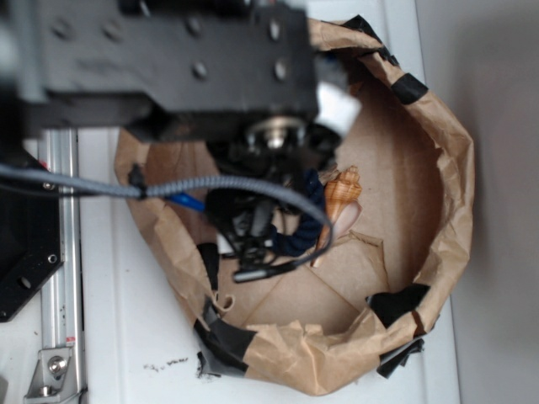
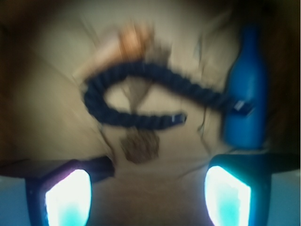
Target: Grab the rock.
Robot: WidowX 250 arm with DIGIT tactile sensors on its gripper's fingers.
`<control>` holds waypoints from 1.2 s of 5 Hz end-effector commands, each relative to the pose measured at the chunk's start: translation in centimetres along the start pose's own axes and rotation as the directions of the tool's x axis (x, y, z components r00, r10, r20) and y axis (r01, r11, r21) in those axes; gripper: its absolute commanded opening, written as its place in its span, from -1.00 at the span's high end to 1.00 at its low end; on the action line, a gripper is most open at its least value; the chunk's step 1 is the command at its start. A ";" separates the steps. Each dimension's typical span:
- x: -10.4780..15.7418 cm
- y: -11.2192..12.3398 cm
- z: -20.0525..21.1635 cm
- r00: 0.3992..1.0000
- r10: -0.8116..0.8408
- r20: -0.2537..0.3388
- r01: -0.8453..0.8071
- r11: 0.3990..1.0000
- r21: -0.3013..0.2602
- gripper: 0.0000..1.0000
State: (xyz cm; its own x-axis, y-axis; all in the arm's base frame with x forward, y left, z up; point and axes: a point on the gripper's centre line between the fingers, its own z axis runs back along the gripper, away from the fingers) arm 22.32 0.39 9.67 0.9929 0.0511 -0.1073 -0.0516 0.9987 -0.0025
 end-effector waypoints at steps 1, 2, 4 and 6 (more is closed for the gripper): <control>-0.2 0.4 -3.0 0.981 -0.036 0.192 0.029 0.999 0.038 -1.00; 0.6 0.8 -4.3 0.976 -0.033 0.214 0.032 0.999 0.011 -1.00; 0.3 0.3 -6.4 0.978 -0.066 0.199 0.059 0.998 0.037 -1.00; 0.7 -0.2 -8.1 0.983 -0.081 0.165 0.089 0.995 -0.037 -1.00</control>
State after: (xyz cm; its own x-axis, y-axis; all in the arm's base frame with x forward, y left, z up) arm 21.73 -0.29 1.55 0.9984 -0.0414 0.0387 0.0433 0.9979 -0.0491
